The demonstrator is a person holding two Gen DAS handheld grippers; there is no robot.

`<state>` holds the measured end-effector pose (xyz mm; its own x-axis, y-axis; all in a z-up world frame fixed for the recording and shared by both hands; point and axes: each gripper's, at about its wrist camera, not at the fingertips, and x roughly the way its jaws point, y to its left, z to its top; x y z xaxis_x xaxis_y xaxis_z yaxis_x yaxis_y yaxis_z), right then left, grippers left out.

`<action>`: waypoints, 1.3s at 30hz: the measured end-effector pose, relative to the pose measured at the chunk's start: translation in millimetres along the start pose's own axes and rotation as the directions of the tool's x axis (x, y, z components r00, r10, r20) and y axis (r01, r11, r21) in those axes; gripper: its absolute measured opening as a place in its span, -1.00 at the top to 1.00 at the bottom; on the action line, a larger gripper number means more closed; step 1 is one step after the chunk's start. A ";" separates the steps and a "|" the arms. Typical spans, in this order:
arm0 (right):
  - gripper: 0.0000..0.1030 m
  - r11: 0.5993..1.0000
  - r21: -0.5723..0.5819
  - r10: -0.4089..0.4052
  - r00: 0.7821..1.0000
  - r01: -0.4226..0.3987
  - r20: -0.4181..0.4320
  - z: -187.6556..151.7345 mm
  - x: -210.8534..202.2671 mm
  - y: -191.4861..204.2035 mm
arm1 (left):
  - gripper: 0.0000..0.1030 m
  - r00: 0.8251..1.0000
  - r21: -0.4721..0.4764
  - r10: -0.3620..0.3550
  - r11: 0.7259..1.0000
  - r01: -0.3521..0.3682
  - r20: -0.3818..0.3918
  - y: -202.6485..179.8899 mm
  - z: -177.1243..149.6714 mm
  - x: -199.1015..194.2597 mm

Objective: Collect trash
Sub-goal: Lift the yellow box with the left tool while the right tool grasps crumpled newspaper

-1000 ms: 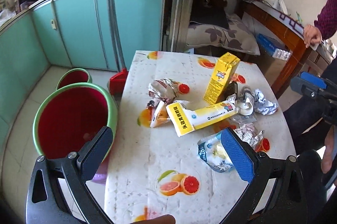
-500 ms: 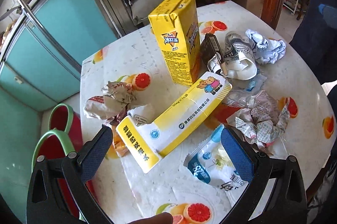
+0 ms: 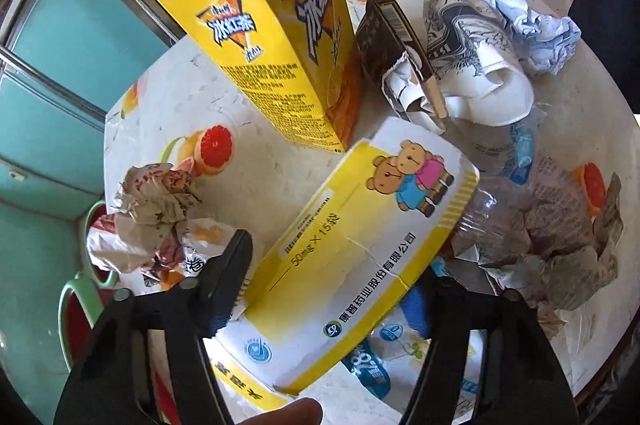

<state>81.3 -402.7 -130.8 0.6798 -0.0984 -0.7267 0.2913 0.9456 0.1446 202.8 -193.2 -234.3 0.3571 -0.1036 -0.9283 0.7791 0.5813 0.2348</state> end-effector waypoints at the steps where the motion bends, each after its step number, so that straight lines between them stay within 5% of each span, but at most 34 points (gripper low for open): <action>1: -0.57 1.000 0.006 0.000 1.000 0.000 -0.002 -0.2 1.4 -1.6 | -0.05 1.000 -0.011 -0.017 1.000 0.017 0.001 0.9 0.0 -1.0; 6: -0.57 1.000 0.015 0.004 1.000 -0.004 -0.002 -3.0 3.3 -4.9 | 0.33 1.000 -0.039 0.004 0.999 -0.004 0.015 2.8 -4.4 -9.7; 16: -0.57 0.998 -0.025 0.057 0.998 -0.058 -0.036 -9.8 9.0 16.2 | 0.34 0.990 -0.202 0.015 0.979 0.013 0.138 26.3 -21.8 -66.4; 26: -0.58 0.979 -0.129 0.126 0.966 -0.158 -0.226 -49.5 59.0 81.1 | 0.34 0.962 -0.361 0.051 0.931 0.051 0.269 57.7 -70.5 -131.5; 39: -0.58 0.988 -0.137 0.019 0.943 -0.069 -0.332 -74.5 125.3 101.5 | 0.34 0.929 -0.499 0.132 0.864 0.062 0.345 75.4 -137.7 -166.7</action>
<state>145.9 -296.0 -257.2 0.4233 0.0286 -0.9055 0.1487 0.9838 0.1006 131.1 -20.9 -101.6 0.6125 -0.2981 -0.7321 0.4387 0.8986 0.0011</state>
